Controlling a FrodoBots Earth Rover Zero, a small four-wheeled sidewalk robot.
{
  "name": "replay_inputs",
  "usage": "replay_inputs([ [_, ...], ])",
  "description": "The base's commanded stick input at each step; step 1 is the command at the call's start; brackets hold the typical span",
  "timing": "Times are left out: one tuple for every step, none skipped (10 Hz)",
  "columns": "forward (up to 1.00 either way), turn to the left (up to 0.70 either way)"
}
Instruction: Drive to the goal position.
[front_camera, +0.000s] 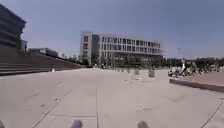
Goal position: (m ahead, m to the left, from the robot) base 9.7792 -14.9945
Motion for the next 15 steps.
replay_inputs([
  [0.85,-0.18],
  [0.85,-0.34],
  [0.85,-0.34],
  [0.85,0.0],
  [0.85,0.0],
  [0.85,0.0],
  [0.85,0.0],
  [0.85,0.0],
  [0.85,-0.01],
  [0.85,-0.34],
  [0.85,-0.27],
  [0.85,0.0],
  [0.85,0.0],
  [0.85,0.0],
  [0.85,0.0],
])
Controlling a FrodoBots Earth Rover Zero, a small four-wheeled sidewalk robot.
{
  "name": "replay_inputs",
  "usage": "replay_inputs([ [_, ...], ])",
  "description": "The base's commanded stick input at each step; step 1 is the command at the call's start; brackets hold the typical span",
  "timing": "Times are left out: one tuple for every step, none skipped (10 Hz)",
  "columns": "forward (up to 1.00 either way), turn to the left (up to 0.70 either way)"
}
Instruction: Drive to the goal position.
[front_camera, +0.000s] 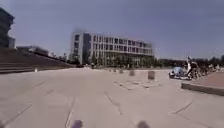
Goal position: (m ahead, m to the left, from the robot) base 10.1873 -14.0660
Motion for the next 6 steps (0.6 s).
replay_inputs([
  [0.85,0.0],
  [0.85,0.0],
  [0.85,0.0],
  [0.85,0.0],
  [0.85,0.0],
  [0.85,0.0],
])
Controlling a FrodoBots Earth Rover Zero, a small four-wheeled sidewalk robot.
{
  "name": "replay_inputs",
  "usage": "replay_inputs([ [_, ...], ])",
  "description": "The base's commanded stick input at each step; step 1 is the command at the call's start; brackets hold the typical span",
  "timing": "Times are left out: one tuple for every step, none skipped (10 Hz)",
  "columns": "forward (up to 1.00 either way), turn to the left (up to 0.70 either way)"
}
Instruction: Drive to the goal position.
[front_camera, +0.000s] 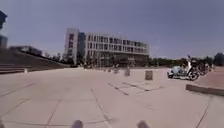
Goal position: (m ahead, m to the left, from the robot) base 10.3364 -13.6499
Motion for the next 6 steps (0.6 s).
replay_inputs([
  [0.85,0.0],
  [0.85,0.0],
  [0.85,0.0],
  [0.85,0.0],
  [0.85,0.0],
  [0.85,0.0],
])
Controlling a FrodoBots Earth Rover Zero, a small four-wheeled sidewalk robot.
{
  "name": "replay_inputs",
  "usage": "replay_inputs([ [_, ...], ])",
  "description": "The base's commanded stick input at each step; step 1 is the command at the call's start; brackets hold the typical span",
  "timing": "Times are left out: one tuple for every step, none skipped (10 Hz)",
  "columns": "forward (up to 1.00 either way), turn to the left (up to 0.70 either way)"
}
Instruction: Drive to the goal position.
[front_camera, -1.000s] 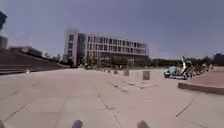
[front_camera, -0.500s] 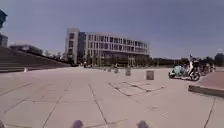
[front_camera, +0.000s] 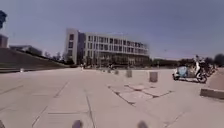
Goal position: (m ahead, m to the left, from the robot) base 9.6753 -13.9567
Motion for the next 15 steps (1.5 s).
replay_inputs([
  [0.85,0.0],
  [0.85,0.0],
  [0.85,0.0],
  [0.85,0.0],
  [0.85,0.0],
  [0.85,0.0],
  [0.85,0.0],
  [0.85,0.0],
  [0.85,0.0],
  [0.85,0.0],
  [0.85,0.0],
  [0.85,0.0],
  [0.85,0.0],
  [0.85,0.0],
  [0.85,0.0],
])
